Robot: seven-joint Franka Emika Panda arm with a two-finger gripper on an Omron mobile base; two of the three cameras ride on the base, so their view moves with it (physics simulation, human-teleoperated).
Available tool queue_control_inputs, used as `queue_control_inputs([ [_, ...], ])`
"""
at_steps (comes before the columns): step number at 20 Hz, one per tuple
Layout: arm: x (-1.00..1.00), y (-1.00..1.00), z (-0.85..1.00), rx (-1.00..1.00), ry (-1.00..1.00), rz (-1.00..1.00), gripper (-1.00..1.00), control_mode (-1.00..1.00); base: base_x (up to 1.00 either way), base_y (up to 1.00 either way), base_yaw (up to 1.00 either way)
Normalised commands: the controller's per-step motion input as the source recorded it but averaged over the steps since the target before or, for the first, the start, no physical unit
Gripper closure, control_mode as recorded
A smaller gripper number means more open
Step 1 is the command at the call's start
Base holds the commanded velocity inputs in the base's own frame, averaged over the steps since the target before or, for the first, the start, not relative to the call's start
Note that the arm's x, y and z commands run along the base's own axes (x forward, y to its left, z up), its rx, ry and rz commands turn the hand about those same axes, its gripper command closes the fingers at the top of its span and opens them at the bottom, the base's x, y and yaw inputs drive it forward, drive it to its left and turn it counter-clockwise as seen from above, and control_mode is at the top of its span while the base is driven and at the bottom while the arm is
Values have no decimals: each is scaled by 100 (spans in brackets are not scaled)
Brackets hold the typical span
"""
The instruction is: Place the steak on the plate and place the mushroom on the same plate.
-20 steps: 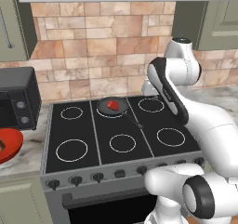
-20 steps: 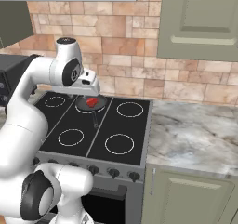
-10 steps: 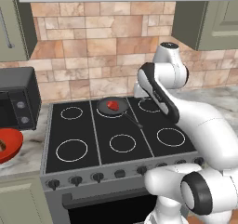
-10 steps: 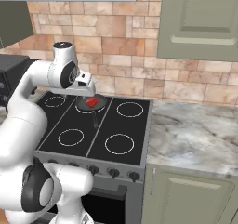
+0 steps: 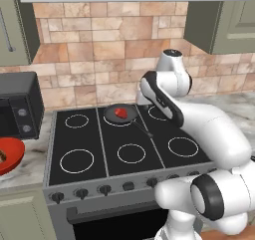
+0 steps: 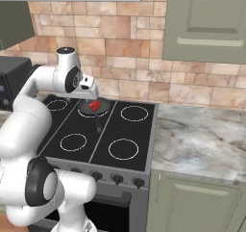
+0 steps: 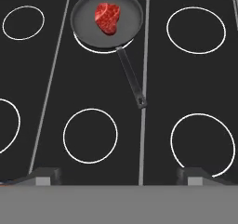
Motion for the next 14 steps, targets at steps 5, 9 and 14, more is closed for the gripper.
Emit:
queue_control_inputs([
  [5, 44, 1, -23, 1, 0, -1, -100, -100, 0, 0, 0],
  [9, 54, 12, -29, 2, 3, -4, -100, -100, 0, 0, 0],
  [14, 46, 9, -22, 2, 3, -1, -100, -100, 0, 0, 0],
])
